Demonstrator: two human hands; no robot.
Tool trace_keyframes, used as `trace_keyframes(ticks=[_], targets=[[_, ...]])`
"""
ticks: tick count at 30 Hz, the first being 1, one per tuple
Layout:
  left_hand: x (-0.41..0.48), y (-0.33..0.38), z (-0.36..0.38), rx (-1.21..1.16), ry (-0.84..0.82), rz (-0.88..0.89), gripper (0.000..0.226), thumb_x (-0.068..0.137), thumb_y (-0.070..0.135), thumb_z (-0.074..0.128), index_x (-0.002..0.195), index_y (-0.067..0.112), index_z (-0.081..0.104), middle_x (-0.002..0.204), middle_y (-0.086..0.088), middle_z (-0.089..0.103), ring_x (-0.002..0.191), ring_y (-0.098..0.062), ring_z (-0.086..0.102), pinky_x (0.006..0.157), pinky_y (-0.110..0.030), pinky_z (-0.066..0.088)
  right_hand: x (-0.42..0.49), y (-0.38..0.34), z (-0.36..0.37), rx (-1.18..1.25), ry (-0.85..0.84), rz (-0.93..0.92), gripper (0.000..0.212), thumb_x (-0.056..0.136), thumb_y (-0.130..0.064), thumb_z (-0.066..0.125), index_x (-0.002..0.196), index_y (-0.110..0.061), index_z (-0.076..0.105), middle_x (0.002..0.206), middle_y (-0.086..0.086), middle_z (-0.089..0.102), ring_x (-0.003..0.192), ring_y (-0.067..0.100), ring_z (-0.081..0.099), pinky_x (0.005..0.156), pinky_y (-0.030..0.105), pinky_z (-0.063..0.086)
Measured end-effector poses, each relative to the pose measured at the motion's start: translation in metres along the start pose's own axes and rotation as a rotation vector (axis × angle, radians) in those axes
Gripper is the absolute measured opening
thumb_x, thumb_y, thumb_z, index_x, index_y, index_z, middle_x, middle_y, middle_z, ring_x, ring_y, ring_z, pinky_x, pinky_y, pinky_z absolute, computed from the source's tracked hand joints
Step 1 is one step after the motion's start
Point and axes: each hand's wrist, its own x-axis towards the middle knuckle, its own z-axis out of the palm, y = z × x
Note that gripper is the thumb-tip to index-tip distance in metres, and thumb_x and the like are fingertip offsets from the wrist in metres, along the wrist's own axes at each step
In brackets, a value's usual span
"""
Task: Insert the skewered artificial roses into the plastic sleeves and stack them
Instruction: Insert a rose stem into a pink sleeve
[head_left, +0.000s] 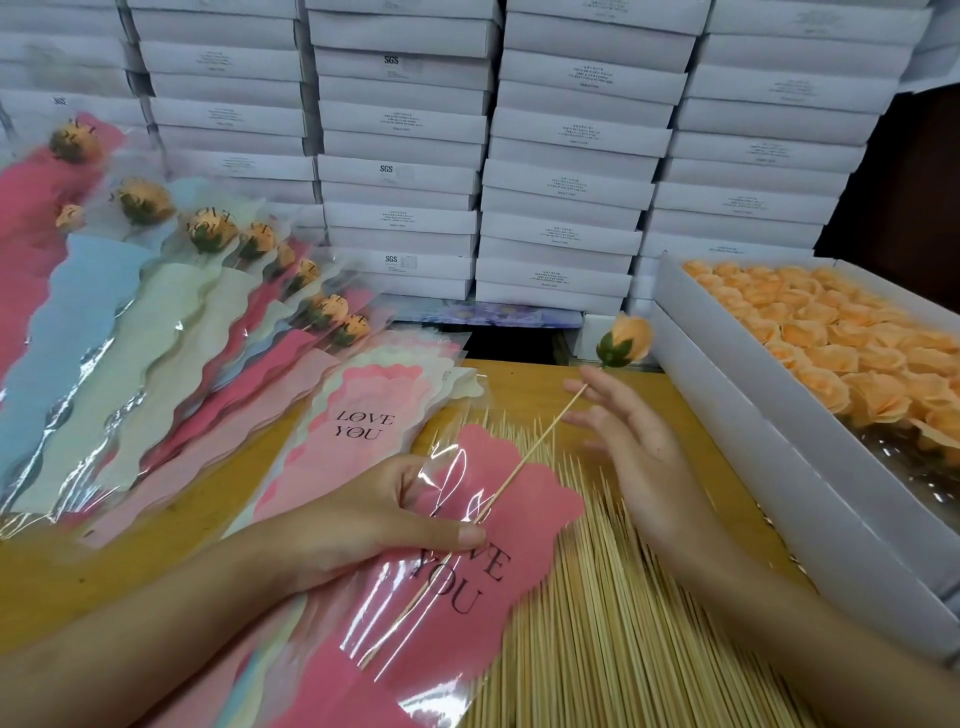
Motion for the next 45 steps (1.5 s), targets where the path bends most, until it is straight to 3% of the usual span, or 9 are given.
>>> trace_keyframes(ticks=[8, 14, 20, 23, 25, 27, 30, 33, 45], targets=[[-0.001, 0.0, 0.001, 0.008, 0.087, -0.026, 0.037, 0.07, 0.022, 0.084, 0.1, 0.005, 0.07, 0.104, -0.027, 0.069, 0.091, -0.033, 0.069, 0.082, -0.039, 0.057, -0.011, 0.006, 0.004, -0.062, -0.106, -0.103, 0.035, 0.102, -0.023, 0.041, 0.133, -0.028, 0.057, 0.113, -0.022, 0.068, 0.108, -0.002, 0.061, 0.09, 0.012, 0.045], [-0.001, 0.001, 0.001, -0.073, 0.041, -0.018, 0.027, 0.076, 0.014, 0.078, 0.102, 0.008, 0.073, 0.097, -0.016, 0.074, 0.086, -0.024, 0.072, 0.077, -0.031, 0.056, -0.015, 0.002, 0.003, -0.043, -0.155, -0.167, 0.031, 0.104, -0.022, 0.041, 0.125, -0.031, 0.061, 0.109, -0.016, 0.07, 0.098, 0.018, 0.068, 0.083, 0.029, 0.055], [0.0, -0.002, -0.002, -0.114, 0.105, -0.001, 0.027, 0.074, 0.01, 0.079, 0.101, 0.007, 0.073, 0.093, -0.014, 0.074, 0.082, -0.022, 0.072, 0.076, -0.028, 0.056, -0.007, 0.008, 0.002, 0.116, -0.09, -0.053, 0.009, 0.102, -0.017, 0.041, 0.094, -0.017, 0.046, 0.111, -0.005, 0.072, 0.097, 0.011, 0.07, 0.085, 0.027, 0.054], [-0.001, -0.001, -0.001, -0.056, 0.117, -0.008, 0.034, 0.072, 0.014, 0.08, 0.103, 0.002, 0.071, 0.1, -0.023, 0.071, 0.088, -0.024, 0.069, 0.085, -0.032, 0.055, -0.001, 0.014, 0.0, 0.219, 0.011, 0.103, 0.005, 0.102, -0.018, 0.044, 0.104, -0.018, 0.049, 0.115, 0.002, 0.07, 0.089, 0.014, 0.073, 0.074, 0.026, 0.059], [-0.001, -0.001, -0.001, -0.026, 0.138, -0.032, 0.048, 0.07, 0.019, 0.081, 0.11, -0.003, 0.065, 0.113, -0.029, 0.065, 0.096, -0.028, 0.065, 0.094, -0.04, 0.052, 0.002, 0.015, -0.001, 0.303, 0.083, 0.178, 0.025, 0.101, -0.02, 0.048, 0.127, -0.022, 0.045, 0.121, 0.0, 0.064, 0.086, 0.014, 0.073, 0.068, 0.022, 0.059], [-0.001, 0.0, 0.0, -0.037, 0.077, -0.021, 0.03, 0.075, 0.015, 0.079, 0.103, 0.006, 0.072, 0.103, -0.02, 0.072, 0.088, -0.025, 0.07, 0.083, -0.034, 0.056, 0.004, 0.015, -0.003, 0.331, 0.094, 0.177, 0.043, 0.101, -0.021, 0.049, 0.141, -0.031, 0.036, 0.126, -0.007, 0.058, 0.087, 0.014, 0.073, 0.066, 0.021, 0.058], [-0.002, 0.003, 0.003, -0.045, 0.019, -0.014, 0.019, 0.079, 0.013, 0.078, 0.098, 0.014, 0.076, 0.096, -0.012, 0.075, 0.085, -0.021, 0.073, 0.075, -0.028, 0.057, 0.006, 0.015, -0.004, 0.323, 0.082, 0.128, 0.041, 0.102, -0.02, 0.048, 0.134, -0.043, 0.038, 0.128, -0.016, 0.056, 0.088, 0.012, 0.072, 0.066, 0.019, 0.057], [-0.001, 0.002, 0.003, -0.021, -0.022, -0.004, 0.026, 0.084, 0.015, 0.074, 0.108, 0.005, 0.071, 0.108, -0.018, 0.072, 0.096, -0.031, 0.07, 0.086, -0.036, 0.056, 0.006, 0.014, -0.004, 0.295, 0.086, 0.106, 0.036, 0.102, -0.019, 0.048, 0.132, -0.039, 0.047, 0.126, -0.013, 0.06, 0.091, 0.01, 0.071, 0.066, 0.019, 0.055], [-0.001, 0.002, 0.004, -0.009, -0.002, -0.005, 0.016, 0.085, 0.01, 0.068, 0.099, 0.011, 0.075, 0.096, -0.013, 0.075, 0.084, -0.021, 0.072, 0.078, -0.029, 0.056, 0.002, 0.014, -0.004, 0.221, 0.034, 0.119, 0.021, 0.096, -0.019, 0.057, 0.117, -0.022, 0.059, 0.114, -0.007, 0.069, 0.097, 0.009, 0.069, 0.067, 0.019, 0.054]])
